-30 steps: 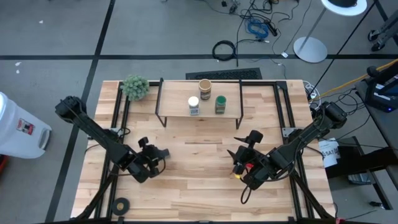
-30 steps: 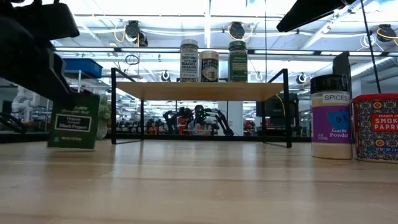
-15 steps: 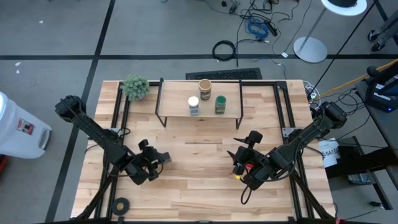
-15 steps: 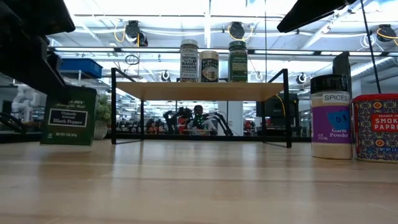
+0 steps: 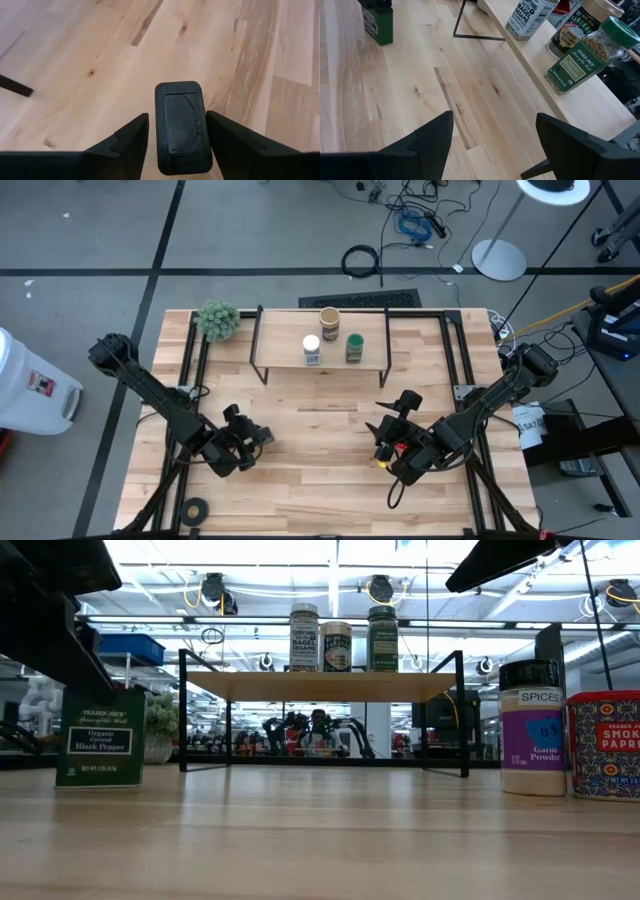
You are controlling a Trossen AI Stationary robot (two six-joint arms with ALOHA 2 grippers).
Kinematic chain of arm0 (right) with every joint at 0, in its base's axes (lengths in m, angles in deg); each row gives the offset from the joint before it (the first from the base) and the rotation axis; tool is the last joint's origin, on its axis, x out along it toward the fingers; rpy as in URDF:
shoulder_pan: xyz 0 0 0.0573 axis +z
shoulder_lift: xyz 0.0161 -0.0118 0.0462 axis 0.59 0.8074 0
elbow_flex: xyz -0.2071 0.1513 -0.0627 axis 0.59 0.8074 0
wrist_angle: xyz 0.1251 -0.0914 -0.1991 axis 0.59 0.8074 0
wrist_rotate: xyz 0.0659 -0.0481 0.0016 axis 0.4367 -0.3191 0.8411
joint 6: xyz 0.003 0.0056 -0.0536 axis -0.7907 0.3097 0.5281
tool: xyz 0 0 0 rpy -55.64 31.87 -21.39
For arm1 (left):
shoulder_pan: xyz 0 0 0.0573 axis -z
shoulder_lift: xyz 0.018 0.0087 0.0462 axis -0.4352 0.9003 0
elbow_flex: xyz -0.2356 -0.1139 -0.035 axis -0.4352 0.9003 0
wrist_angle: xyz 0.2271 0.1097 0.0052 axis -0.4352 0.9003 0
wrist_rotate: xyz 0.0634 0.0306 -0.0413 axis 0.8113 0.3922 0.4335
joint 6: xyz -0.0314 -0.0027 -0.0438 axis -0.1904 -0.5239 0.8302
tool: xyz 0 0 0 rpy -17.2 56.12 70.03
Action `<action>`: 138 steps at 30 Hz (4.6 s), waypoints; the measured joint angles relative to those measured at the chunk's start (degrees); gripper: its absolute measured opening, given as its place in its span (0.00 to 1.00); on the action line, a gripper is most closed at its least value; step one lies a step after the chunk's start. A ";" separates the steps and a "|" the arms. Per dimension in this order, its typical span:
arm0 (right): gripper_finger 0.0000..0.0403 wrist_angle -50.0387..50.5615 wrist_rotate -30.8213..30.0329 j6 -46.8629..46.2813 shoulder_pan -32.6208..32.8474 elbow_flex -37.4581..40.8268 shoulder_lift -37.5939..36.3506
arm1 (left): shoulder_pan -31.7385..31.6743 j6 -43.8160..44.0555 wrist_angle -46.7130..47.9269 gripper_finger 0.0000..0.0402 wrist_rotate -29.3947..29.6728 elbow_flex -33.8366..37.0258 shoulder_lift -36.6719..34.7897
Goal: Shelf spices
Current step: Remove the black seasoning can from the shelf, then remove the green seasoning bottle from the shelf
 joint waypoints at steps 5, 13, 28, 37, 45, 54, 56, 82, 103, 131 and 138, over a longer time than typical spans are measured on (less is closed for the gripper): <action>0.68 0.00 0.00 0.00 0.02 0.00 0.00 | 0.00 -0.41 0.05 0.54 0.05 0.00 0.00; 0.68 0.00 -0.04 0.02 0.00 0.00 0.00 | 0.00 -0.49 0.09 0.54 0.11 0.00 0.00; 0.68 -10.19 -0.19 9.85 -0.10 -0.01 0.00 | -0.02 -5.06 0.35 0.54 4.57 -3.34 0.00; 0.67 -20.39 0.24 32.75 -5.42 -3.59 -0.11 | -1.78 -16.59 0.57 0.54 9.40 -8.28 -1.87; 0.64 -19.63 13.78 47.28 -18.56 -10.71 -3.44 | -4.51 -25.62 0.30 0.54 11.39 -10.80 -4.99; 0.66 -8.40 40.79 52.20 -34.61 -19.50 -8.01 | -5.01 -32.10 -0.36 0.54 11.32 -10.82 -5.09; 0.66 -6.53 46.52 51.95 -37.83 -20.60 -8.17 | -5.03 -31.90 -0.57 0.54 11.32 -10.82 -5.09; 0.81 -2.39 67.52 55.83 -58.31 -21.18 -5.07 | -5.52 -31.71 -1.71 0.54 11.13 -10.82 -5.07; 0.79 3.39 67.41 59.00 -60.07 -21.16 1.07 | -6.51 -31.65 -1.66 0.54 10.91 -10.82 -5.06; 0.61 4.41 68.78 59.16 -60.00 -21.14 2.95 | -6.53 -31.67 -1.62 0.54 10.93 -10.82 -5.05; 0.45 4.64 68.86 58.01 -59.99 -21.14 2.93 | -6.51 -31.66 -1.62 0.54 10.93 -10.82 -5.05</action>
